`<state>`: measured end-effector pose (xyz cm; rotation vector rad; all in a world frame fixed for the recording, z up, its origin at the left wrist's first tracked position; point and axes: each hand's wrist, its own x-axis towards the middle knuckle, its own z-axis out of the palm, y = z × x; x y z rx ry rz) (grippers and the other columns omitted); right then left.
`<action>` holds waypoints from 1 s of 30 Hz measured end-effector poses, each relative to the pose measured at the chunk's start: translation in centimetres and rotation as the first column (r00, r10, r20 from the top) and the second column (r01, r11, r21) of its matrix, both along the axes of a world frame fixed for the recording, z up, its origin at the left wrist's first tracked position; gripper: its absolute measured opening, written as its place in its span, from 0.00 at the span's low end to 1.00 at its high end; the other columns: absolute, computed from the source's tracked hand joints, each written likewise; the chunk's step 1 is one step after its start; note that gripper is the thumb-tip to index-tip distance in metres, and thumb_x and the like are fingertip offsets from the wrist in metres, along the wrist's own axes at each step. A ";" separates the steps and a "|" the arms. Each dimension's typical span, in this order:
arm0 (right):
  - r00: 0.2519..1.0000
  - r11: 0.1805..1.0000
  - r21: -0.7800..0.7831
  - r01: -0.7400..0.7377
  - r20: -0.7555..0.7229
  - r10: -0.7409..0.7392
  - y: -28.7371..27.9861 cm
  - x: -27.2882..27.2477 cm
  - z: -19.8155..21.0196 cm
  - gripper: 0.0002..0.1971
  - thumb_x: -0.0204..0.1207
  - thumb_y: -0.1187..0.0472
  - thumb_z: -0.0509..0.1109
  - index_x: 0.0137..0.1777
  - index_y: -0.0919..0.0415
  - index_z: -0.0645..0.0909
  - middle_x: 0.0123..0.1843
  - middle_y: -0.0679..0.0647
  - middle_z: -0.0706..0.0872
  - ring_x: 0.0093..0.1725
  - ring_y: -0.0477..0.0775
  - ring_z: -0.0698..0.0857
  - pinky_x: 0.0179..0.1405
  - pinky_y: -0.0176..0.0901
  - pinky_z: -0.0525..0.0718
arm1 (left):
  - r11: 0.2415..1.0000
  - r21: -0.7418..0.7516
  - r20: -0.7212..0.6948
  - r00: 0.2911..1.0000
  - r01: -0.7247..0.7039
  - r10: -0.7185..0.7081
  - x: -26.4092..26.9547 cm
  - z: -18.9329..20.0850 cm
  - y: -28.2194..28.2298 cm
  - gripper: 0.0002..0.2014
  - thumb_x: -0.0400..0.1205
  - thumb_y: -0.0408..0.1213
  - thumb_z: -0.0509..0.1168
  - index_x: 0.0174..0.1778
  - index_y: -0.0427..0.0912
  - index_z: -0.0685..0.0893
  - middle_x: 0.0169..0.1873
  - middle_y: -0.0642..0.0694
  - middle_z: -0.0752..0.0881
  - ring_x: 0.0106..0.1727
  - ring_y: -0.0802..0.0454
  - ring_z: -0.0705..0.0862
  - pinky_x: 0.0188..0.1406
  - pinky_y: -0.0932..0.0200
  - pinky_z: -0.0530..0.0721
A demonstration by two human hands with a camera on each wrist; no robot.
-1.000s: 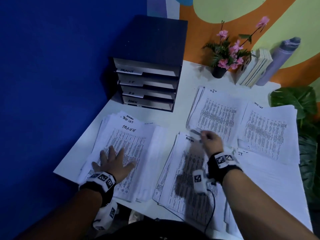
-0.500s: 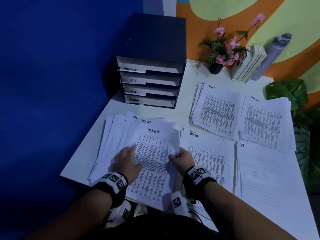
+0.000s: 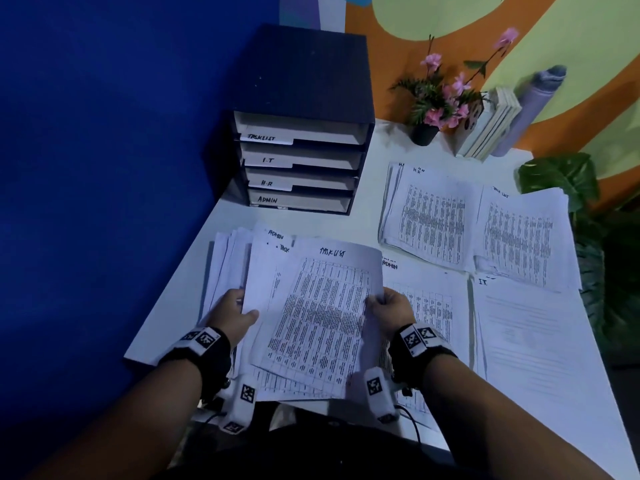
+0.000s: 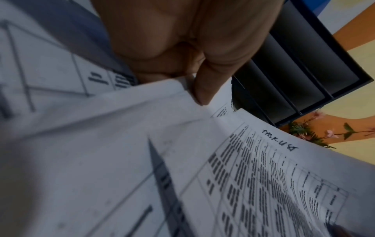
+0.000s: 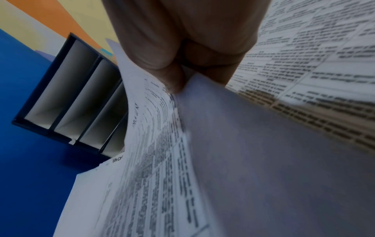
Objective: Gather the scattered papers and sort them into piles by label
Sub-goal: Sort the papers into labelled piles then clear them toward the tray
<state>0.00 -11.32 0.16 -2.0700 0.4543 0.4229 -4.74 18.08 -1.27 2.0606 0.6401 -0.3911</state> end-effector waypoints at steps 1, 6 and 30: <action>1.000 0.999 -0.043 0.011 0.011 -0.011 -0.3 -0.1 0.2 0.09 0.79 0.65 0.65 0.37 0.61 0.81 0.36 0.62 0.88 0.38 0.62 0.87 0.43 0.57 0.89 | 1.000 -0.012 -0.003 1.000 -0.001 0.001 0.0 -0.1 0.1 0.23 0.76 0.37 0.71 0.67 0.45 0.76 0.59 0.45 0.84 0.56 0.47 0.83 0.59 0.57 0.79; 0.998 0.998 -0.016 0.060 -0.029 -0.060 -1.1 -0.7 0.2 0.08 0.75 0.63 0.70 0.33 0.59 0.81 0.33 0.59 0.87 0.36 0.60 0.87 0.41 0.57 0.90 | 0.994 -0.104 0.062 0.997 -0.029 0.036 0.0 -0.2 -0.2 0.22 0.71 0.38 0.74 0.59 0.54 0.77 0.51 0.49 0.88 0.54 0.47 0.87 0.61 0.49 0.83; 0.935 0.820 0.458 0.343 -0.082 -0.345 -2.8 -1.0 -0.5 0.12 0.69 0.80 0.72 0.44 0.63 0.83 0.31 0.59 0.82 0.34 0.56 0.79 0.42 0.51 0.78 | 0.987 -0.099 0.160 0.977 -0.129 0.144 0.5 2.1 -1.3 0.16 0.76 0.35 0.74 0.60 0.40 0.83 0.49 0.47 0.87 0.49 0.48 0.83 0.53 0.58 0.78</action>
